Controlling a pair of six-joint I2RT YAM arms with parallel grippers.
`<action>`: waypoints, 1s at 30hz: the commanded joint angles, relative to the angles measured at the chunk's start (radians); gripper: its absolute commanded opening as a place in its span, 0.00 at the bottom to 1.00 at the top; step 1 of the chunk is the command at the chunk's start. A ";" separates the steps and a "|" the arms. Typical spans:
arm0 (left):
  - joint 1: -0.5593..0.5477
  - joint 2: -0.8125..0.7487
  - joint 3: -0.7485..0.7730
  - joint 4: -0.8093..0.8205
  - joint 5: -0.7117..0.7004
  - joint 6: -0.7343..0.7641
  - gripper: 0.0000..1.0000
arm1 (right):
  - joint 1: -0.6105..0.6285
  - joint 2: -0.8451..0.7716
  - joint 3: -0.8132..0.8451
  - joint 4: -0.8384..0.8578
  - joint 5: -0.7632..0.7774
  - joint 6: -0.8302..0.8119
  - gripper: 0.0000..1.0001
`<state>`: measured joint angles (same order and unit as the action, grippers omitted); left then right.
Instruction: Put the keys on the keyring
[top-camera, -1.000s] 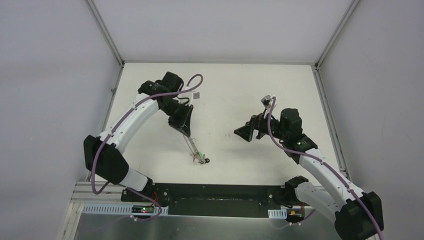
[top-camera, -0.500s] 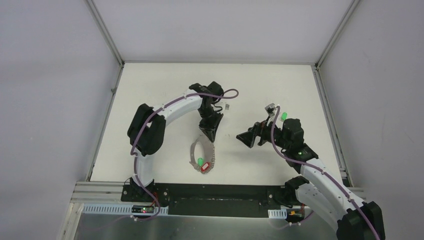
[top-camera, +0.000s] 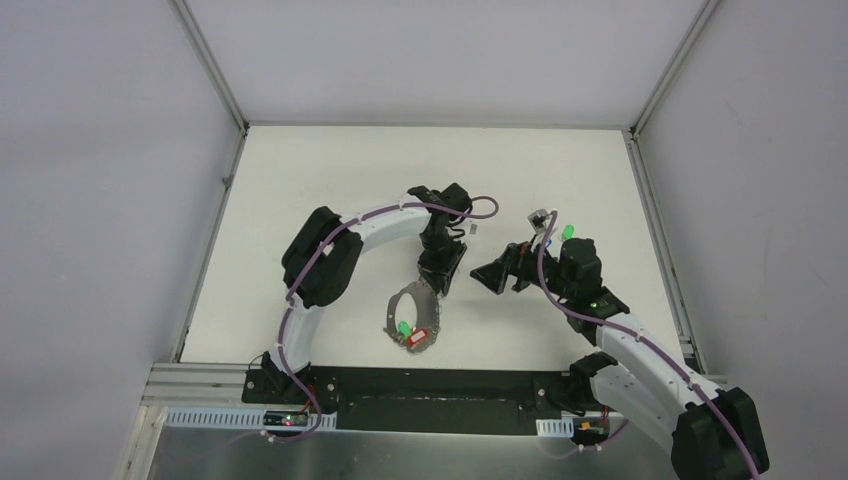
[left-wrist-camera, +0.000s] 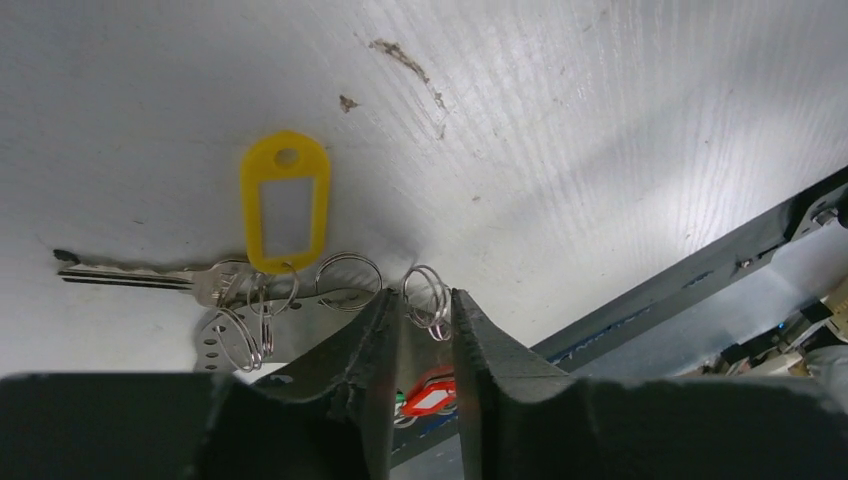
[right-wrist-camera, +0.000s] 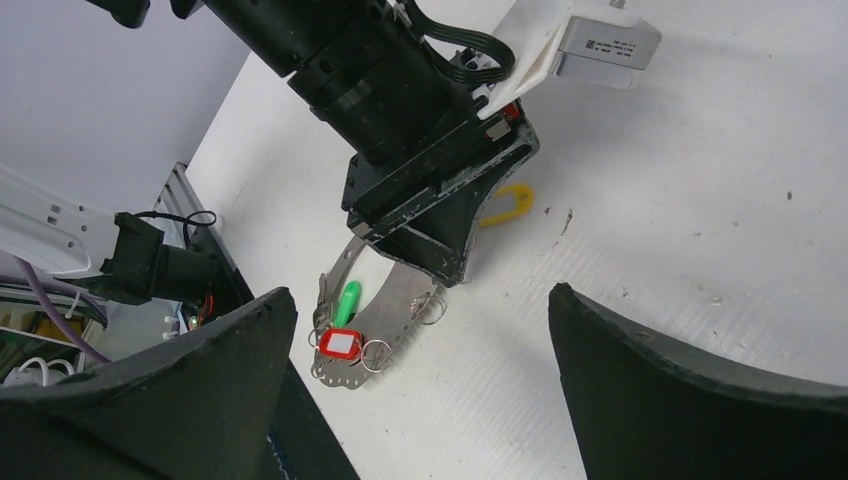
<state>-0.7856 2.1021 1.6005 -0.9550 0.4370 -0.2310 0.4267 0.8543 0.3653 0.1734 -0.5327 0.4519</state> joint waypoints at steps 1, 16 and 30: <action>-0.012 -0.053 0.000 0.030 -0.082 -0.033 0.27 | -0.006 -0.012 -0.001 0.064 0.014 0.018 0.99; -0.089 -0.271 -0.173 0.153 -0.266 -0.159 0.31 | -0.005 -0.084 0.005 -0.030 0.010 0.006 0.99; -0.019 -0.667 -0.472 0.254 -0.400 -0.324 0.61 | 0.058 0.159 0.163 -0.167 -0.082 -0.261 0.83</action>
<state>-0.8433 1.5513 1.2381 -0.7620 0.0772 -0.4534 0.4469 0.9340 0.4271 0.0463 -0.5907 0.3264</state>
